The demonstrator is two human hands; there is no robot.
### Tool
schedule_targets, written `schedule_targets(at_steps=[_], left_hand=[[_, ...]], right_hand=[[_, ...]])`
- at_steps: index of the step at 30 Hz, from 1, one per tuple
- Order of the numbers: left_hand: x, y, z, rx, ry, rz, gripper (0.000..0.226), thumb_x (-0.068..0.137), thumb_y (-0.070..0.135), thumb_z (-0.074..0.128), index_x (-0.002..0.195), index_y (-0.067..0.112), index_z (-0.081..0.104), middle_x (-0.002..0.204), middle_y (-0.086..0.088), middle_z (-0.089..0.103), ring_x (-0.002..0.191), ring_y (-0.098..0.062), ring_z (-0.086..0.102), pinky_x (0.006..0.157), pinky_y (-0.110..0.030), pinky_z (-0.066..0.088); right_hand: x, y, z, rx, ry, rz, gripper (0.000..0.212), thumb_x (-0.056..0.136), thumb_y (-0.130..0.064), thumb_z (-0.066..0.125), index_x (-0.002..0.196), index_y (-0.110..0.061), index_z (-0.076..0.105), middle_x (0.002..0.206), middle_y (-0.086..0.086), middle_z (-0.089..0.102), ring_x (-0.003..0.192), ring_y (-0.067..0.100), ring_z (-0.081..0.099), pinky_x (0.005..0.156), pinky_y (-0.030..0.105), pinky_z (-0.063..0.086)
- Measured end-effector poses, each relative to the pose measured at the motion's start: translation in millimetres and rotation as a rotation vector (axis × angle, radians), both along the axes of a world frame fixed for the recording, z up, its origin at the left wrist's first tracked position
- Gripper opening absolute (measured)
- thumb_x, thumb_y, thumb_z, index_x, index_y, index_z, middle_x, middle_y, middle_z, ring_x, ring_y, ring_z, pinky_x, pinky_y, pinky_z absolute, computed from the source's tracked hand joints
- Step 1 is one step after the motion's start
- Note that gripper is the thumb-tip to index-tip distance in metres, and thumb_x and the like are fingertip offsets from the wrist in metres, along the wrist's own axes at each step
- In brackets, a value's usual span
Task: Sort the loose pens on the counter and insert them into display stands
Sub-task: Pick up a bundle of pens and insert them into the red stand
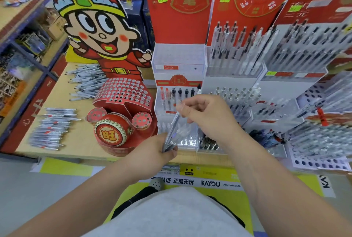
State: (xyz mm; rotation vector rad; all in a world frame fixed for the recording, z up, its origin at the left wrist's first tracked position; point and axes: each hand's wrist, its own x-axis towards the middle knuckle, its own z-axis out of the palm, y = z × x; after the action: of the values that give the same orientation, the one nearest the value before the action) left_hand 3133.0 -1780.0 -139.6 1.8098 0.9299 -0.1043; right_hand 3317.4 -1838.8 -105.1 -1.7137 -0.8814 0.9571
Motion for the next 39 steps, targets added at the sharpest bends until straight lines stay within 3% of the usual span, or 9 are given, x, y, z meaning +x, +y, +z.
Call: schedule_targets(at_steps=[6,14,18,22,26,28,32,36,39], left_hand=[[11,-2,5,0.108,0.051,-0.115,0.009,0.099,0.027,0.061,0.097,0.019,0.057,0.079,0.003,0.057,0.060,-0.008,0.045,0.060,-0.029,0.039],[12,1,7,0.276,0.131,-0.148,0.021,0.100,0.030,0.060,0.084,0.027,0.046,0.073,0.002,0.053,0.057,-0.011,0.045,0.055,-0.031,0.036],[12,4,10,0.260,0.140,-0.116,0.025,0.090,0.036,0.073,0.090,0.021,0.053,0.076,0.003,0.053,0.061,-0.010,0.047,0.054,-0.026,0.036],[2,14,8,0.045,0.141,0.025,0.038,0.078,0.038,0.085,0.095,0.016,0.058,0.084,-0.001,0.058,0.066,-0.013,0.050,0.054,-0.019,0.040],[-15,27,-6,-0.030,0.150,0.173,0.034,0.086,0.041,0.077,0.093,0.012,0.060,0.070,0.000,0.049,0.058,-0.014,0.042,0.054,-0.028,0.037],[-21,29,-15,-0.105,0.113,0.243,0.037,0.093,0.040,0.070,0.093,0.005,0.056,0.064,0.000,0.040,0.052,-0.014,0.036,0.050,-0.029,0.033],[-23,25,-26,-0.286,0.003,0.444,0.031,0.103,0.036,0.055,0.094,0.007,0.059,0.067,-0.006,0.046,0.049,-0.019,0.037,0.049,-0.030,0.032],[-21,21,-30,-0.411,-0.152,0.598,0.034,0.105,0.037,0.049,0.100,0.005,0.061,0.065,-0.005,0.050,0.048,-0.019,0.037,0.050,-0.031,0.028],[-22,18,-31,-0.427,-0.210,0.630,0.033,0.105,0.038,0.050,0.099,0.007,0.060,0.066,-0.005,0.051,0.049,-0.019,0.039,0.051,-0.032,0.029]], right_hand=[[4,-8,-2,0.012,0.104,-0.063,0.009,0.085,-0.020,0.079,0.093,-0.015,0.076,0.078,0.001,0.074,0.062,0.011,0.068,0.055,0.016,0.050],[11,-15,-5,-0.073,0.178,-0.090,0.013,0.086,-0.024,0.078,0.087,-0.011,0.075,0.075,0.004,0.076,0.066,0.014,0.070,0.056,0.021,0.053],[15,-15,-5,-0.037,0.234,-0.094,0.005,0.088,-0.018,0.075,0.088,-0.013,0.075,0.078,0.003,0.076,0.067,0.011,0.070,0.053,0.019,0.046],[35,-20,1,0.094,0.262,-0.191,0.003,0.086,-0.012,0.075,0.089,-0.012,0.076,0.077,0.004,0.075,0.065,0.011,0.067,0.054,0.020,0.047],[56,-27,1,0.172,0.080,-0.226,0.004,0.085,-0.009,0.076,0.086,-0.012,0.075,0.069,-0.001,0.073,0.058,0.009,0.065,0.053,0.017,0.047],[60,-29,-9,0.122,-0.073,-0.190,0.006,0.084,-0.011,0.079,0.087,-0.016,0.077,0.075,-0.001,0.075,0.063,0.011,0.066,0.062,0.021,0.054],[57,-26,-42,-0.015,-0.302,-0.132,0.010,0.084,-0.019,0.081,0.085,-0.028,0.075,0.076,-0.010,0.070,0.068,0.003,0.061,0.072,0.025,0.054],[45,-21,-72,-0.082,-0.477,-0.033,0.016,0.087,-0.024,0.078,0.103,-0.023,0.076,0.084,-0.018,0.067,0.076,-0.002,0.061,0.081,0.028,0.057],[41,-19,-84,-0.106,-0.557,-0.006,0.023,0.089,-0.024,0.077,0.111,-0.021,0.076,0.088,-0.013,0.070,0.078,0.001,0.062,0.086,0.030,0.057]])
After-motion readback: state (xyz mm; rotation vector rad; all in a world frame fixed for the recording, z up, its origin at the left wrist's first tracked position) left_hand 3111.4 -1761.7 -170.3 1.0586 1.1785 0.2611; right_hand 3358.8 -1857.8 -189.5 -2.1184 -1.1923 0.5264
